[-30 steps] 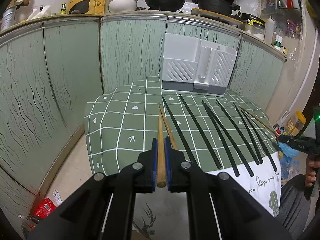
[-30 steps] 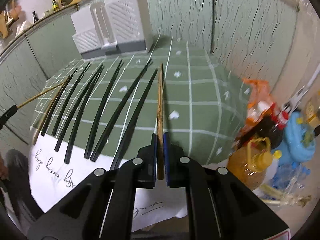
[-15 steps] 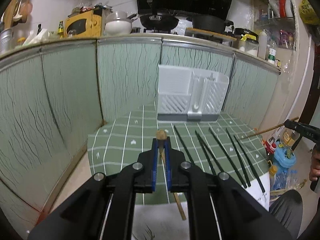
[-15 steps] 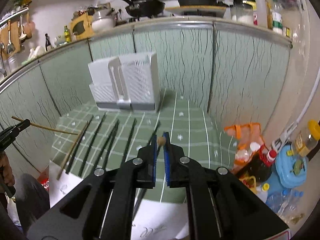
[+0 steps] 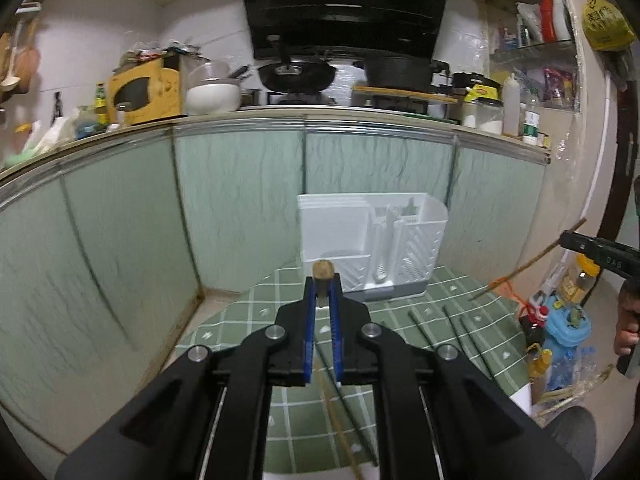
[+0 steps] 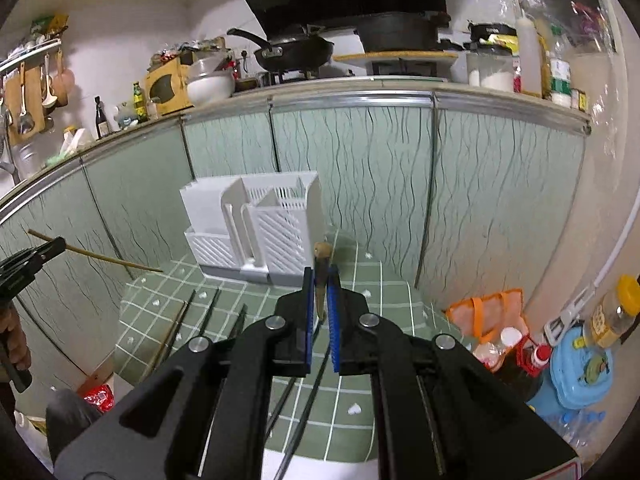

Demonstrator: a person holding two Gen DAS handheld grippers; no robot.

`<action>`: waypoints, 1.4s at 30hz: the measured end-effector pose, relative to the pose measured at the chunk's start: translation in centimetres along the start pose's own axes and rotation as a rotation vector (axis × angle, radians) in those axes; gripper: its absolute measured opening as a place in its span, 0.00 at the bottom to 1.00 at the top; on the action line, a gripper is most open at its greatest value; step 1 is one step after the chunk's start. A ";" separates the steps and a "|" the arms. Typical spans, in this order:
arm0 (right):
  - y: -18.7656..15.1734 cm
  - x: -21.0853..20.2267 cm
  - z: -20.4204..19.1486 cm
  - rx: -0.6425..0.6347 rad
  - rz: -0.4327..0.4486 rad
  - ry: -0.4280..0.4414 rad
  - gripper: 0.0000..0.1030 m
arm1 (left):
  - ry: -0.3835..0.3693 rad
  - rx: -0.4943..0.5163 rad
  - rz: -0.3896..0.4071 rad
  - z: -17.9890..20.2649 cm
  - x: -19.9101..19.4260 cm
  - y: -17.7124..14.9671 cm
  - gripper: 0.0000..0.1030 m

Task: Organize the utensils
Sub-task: 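Lower both chopsticks into the white utensil holder and open both tools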

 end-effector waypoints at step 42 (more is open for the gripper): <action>12.1 11.1 -3.5 -0.077 0.032 0.083 0.06 | -0.200 0.050 -0.122 9.5 17.7 9.9 0.06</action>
Point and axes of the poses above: each gripper's, at about its wrist camera, not at the fingertips, and x roughly the way its jaws point, z to its right, y to its top, the point moved 3 cm from there along x, roughly the way its jaws point, and after that the axes turned 3 degrees about -y, right-handed, at the moved point
